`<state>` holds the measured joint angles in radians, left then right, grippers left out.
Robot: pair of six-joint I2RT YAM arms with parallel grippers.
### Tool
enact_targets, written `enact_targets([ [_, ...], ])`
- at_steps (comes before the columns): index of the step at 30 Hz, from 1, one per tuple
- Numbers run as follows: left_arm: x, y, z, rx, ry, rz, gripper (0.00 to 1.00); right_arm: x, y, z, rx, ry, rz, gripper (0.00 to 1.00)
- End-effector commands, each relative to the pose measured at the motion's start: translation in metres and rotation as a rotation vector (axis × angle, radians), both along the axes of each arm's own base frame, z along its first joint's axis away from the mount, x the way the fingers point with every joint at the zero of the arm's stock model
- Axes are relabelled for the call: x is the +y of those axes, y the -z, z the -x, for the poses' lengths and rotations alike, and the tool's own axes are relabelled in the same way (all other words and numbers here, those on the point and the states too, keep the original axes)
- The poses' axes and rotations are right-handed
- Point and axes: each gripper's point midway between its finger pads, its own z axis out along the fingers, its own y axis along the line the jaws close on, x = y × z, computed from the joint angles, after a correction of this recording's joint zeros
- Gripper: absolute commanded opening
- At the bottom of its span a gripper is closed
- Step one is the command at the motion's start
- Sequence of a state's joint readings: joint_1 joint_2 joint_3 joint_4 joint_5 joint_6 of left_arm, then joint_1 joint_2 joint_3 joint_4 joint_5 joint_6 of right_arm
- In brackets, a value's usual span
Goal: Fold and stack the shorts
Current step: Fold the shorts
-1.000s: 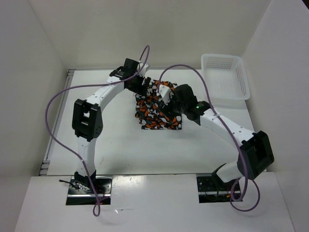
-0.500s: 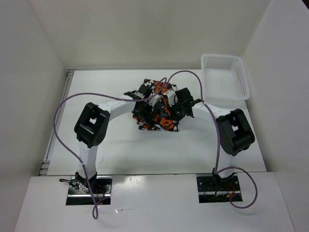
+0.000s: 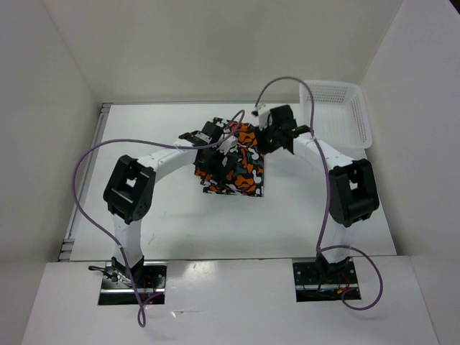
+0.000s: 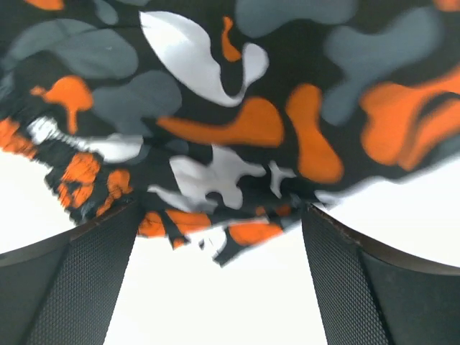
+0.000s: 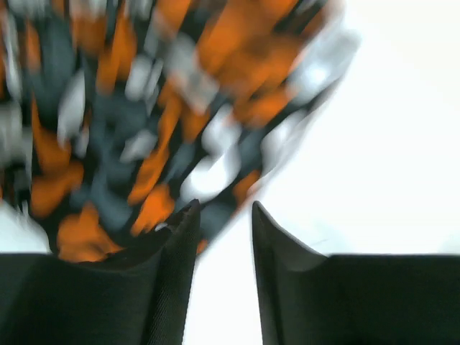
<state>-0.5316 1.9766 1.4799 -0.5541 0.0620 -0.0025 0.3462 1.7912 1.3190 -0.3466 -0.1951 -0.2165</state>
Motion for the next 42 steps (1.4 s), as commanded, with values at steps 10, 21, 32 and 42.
enact_targets([
  [10,0.051,-0.180,-0.026,-0.377,-0.142,0.133,1.00,-0.136,-0.292,-0.083,-0.632,0.356,-0.012,0.91],
  [21,0.272,-0.176,-0.003,-0.456,-0.639,0.134,1.00,-0.241,-0.230,0.006,-0.413,0.538,0.182,1.00],
  [32,0.281,-0.138,0.040,-0.410,-0.686,0.132,1.00,-0.217,-0.191,0.080,-0.288,0.532,0.087,1.00],
  [42,0.275,-0.138,0.050,-0.419,-0.672,0.151,1.00,-0.212,-0.184,0.100,-0.303,0.537,0.061,1.00],
])
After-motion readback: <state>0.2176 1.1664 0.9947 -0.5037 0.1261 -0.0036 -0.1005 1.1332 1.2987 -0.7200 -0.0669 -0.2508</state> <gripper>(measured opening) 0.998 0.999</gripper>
